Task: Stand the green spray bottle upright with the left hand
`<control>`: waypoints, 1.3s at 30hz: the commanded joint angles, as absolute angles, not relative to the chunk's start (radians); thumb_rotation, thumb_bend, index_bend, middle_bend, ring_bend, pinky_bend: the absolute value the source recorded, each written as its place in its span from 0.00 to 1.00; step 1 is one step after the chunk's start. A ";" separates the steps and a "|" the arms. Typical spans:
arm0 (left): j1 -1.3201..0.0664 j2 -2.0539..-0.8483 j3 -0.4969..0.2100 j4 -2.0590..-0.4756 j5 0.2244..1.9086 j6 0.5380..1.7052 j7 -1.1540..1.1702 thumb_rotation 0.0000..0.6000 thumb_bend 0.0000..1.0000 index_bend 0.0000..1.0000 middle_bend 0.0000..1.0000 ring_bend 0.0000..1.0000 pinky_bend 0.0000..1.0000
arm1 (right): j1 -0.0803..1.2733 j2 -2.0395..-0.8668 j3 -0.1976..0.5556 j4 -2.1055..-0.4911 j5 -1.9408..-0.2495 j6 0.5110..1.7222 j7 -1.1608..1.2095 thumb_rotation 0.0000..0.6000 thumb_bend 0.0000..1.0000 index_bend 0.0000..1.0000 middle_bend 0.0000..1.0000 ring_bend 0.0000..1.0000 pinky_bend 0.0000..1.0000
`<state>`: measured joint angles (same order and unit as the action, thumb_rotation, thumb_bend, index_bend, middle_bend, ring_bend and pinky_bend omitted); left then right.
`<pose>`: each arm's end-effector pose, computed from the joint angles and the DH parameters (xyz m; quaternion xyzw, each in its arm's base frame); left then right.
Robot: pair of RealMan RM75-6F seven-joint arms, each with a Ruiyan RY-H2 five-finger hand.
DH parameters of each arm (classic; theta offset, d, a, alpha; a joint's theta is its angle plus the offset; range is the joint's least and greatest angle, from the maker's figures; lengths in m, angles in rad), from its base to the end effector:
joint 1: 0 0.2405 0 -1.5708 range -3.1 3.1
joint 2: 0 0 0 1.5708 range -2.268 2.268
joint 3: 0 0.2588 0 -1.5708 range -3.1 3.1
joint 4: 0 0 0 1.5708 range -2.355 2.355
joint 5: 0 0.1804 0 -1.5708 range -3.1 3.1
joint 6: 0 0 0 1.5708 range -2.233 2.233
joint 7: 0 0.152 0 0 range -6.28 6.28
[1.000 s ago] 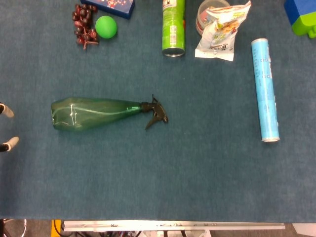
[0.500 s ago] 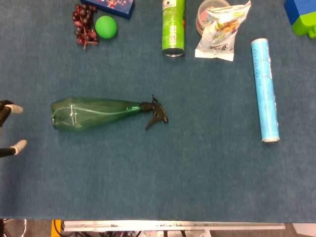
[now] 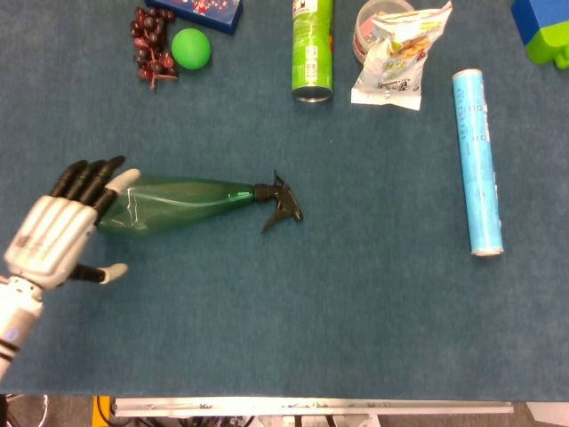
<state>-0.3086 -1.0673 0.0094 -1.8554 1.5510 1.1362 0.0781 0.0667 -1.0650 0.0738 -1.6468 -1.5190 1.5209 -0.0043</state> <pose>-0.2285 0.2152 0.1263 -0.7240 -0.4279 -0.3559 0.4075 -0.2945 -0.1851 0.2085 0.5894 -0.3637 0.3998 0.6004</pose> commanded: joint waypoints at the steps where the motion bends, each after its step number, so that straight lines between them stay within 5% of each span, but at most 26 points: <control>1: -0.359 -1.064 -0.015 -1.918 1.488 1.071 0.120 1.00 0.00 0.00 0.00 0.00 0.02 | 0.062 -1.057 0.078 -1.647 -1.516 1.529 0.011 1.00 0.25 0.50 0.44 0.41 0.47; 15: -0.523 -1.224 -0.067 -1.924 1.180 0.913 0.436 1.00 0.00 0.00 0.00 0.00 0.00 | 0.045 -1.031 0.083 -1.644 -1.510 1.550 0.069 1.00 0.25 0.50 0.44 0.41 0.47; 39: -0.686 -1.418 -0.039 -1.804 0.840 1.019 0.792 1.00 0.00 0.00 0.00 0.00 0.00 | 0.037 -1.021 0.083 -1.650 -1.523 1.561 0.081 1.00 0.25 0.50 0.44 0.41 0.47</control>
